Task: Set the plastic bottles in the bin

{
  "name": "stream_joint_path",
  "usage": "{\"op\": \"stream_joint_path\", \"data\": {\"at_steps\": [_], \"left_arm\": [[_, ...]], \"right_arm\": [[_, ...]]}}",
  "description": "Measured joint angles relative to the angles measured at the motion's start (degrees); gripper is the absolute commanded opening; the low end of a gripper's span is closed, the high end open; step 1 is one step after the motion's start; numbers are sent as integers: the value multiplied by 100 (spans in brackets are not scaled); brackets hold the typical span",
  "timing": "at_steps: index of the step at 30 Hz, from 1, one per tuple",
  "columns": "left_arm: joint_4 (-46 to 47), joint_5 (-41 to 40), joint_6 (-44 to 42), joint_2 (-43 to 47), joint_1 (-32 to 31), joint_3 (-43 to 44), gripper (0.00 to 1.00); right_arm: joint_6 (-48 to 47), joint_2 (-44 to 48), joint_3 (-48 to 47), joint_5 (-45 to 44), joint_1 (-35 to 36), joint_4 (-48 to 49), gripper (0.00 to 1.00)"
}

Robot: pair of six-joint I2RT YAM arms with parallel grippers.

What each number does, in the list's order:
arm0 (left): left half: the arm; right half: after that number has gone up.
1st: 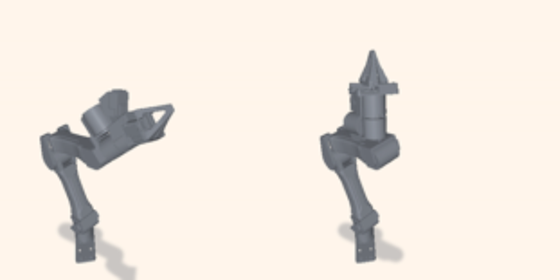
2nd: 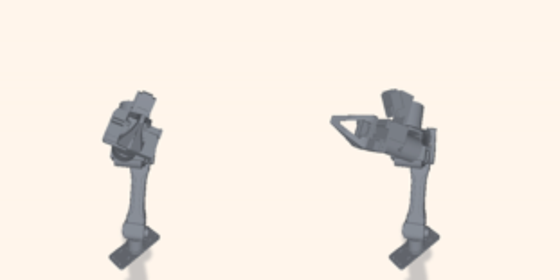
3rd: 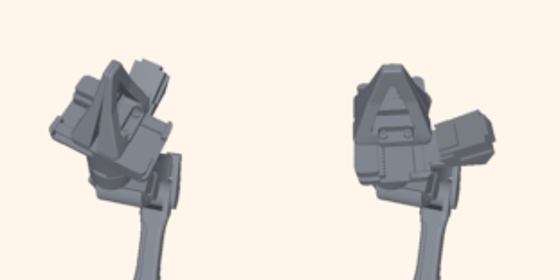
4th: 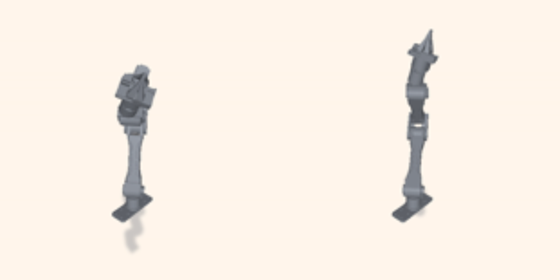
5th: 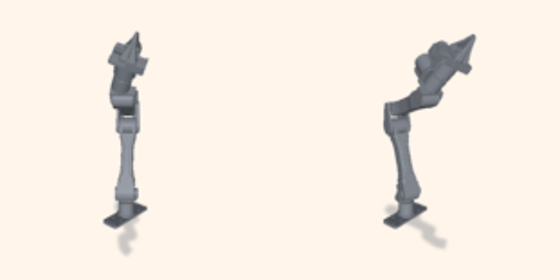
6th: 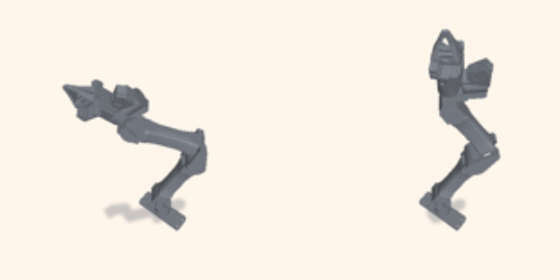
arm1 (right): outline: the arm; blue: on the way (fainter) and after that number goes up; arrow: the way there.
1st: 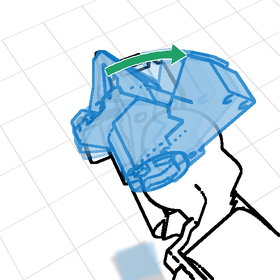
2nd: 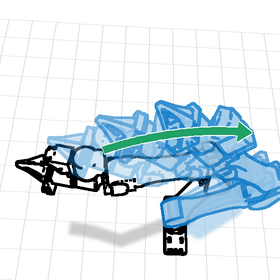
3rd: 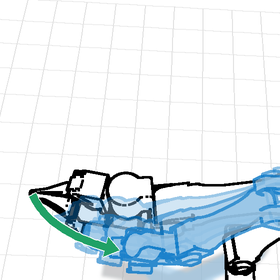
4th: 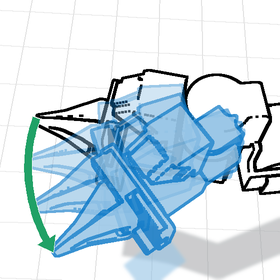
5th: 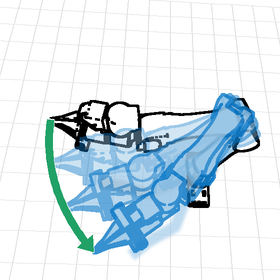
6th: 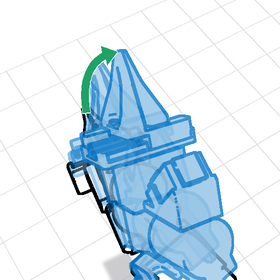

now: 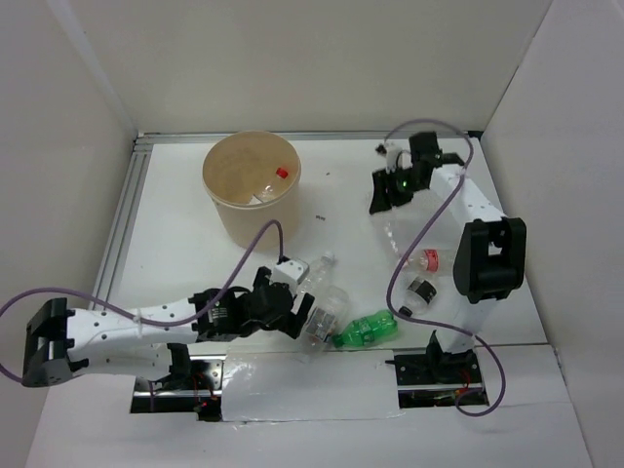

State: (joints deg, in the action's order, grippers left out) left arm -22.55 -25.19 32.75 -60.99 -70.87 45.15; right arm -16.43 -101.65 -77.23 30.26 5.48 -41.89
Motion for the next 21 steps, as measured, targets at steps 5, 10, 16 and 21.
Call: {"op": "stream_joint_path", "data": {"at_steps": [5,10,16,21], "left_arm": [[35,-332,1008,-348,-234,-669,99],[234,-531,1421,-748,-328,-717,99],[315,-780,1591,-1189,-332,-531,99],[306,-997,1768,-1209,-382,-442,99]], "right_arm": [[-295,-24,-2492,463,133,-273,10],[-234,422,-3429,1189,686,756,10],[422,299,-3904,1565,1766,2369,15],[984,-321,-4249,1388,2697,3543,27]]}}
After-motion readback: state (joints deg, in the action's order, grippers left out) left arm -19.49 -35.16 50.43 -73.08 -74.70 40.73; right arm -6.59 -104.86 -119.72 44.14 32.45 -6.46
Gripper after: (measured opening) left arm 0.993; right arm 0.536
